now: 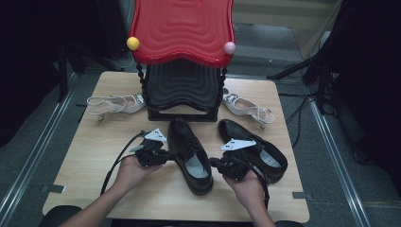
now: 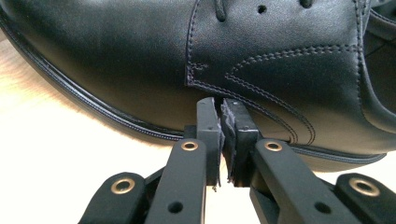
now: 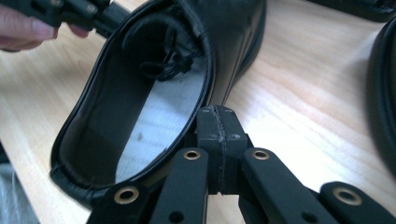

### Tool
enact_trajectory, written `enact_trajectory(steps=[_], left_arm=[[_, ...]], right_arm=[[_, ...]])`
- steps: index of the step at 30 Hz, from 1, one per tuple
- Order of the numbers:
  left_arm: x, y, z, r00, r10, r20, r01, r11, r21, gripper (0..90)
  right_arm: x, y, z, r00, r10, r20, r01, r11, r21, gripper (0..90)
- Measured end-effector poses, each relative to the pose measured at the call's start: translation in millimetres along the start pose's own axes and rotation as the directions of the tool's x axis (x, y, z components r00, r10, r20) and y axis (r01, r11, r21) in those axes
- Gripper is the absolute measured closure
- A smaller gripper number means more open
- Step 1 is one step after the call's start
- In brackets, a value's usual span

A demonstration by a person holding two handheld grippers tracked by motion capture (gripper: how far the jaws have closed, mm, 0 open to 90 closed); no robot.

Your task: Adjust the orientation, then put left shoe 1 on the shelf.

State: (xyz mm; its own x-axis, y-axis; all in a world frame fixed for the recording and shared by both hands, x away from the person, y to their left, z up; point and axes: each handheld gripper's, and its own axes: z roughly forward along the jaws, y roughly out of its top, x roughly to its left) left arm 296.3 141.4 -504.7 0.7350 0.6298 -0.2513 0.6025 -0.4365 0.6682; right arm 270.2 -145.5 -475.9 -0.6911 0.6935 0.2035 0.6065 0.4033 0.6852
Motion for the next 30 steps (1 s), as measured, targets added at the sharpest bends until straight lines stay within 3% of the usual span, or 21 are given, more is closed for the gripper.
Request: enact_trajectory(steps=[3, 8, 16, 22, 30], left_arm=[[-0.7, -0.4, -0.6, 1.0000, 0.006, -0.007, -0.006, 1.0000, -0.001, 86.1], [0.2, -1.4, -0.2, 0.9998, -0.017, 0.008, 0.017, 0.9998, -0.003, 87.1], [-0.3, 3.9, 4.1, 0.9983, -0.051, 0.028, 0.051, 0.9987, 0.007, 89.3], [-4.7, 10.2, 9.9, 0.9986, -0.039, 0.035, 0.038, 0.9990, 0.023, 90.0], [-3.6, 11.6, 12.8, 0.9973, -0.058, 0.046, 0.057, 0.9983, 0.013, 90.0]], right_arm=[[-4.3, 3.7, 5.0, 1.0000, 0.006, 0.007, -0.006, 1.000, -0.017, 90.0], [-6.7, 9.6, 20.1, 0.9997, -0.004, 0.025, 0.003, 1.000, 0.013, 90.0], [-3.0, 6.4, 15.5, 0.9995, 0.008, 0.029, -0.009, 1.000, 0.024, 90.0], [-2.3, 0.6, 7.9, 0.9990, 0.022, 0.040, -0.023, 0.999, 0.035, 90.0], [-1.5, -1.1, 6.5, 0.9982, 0.037, 0.047, -0.039, 0.999, 0.033, 90.0]])
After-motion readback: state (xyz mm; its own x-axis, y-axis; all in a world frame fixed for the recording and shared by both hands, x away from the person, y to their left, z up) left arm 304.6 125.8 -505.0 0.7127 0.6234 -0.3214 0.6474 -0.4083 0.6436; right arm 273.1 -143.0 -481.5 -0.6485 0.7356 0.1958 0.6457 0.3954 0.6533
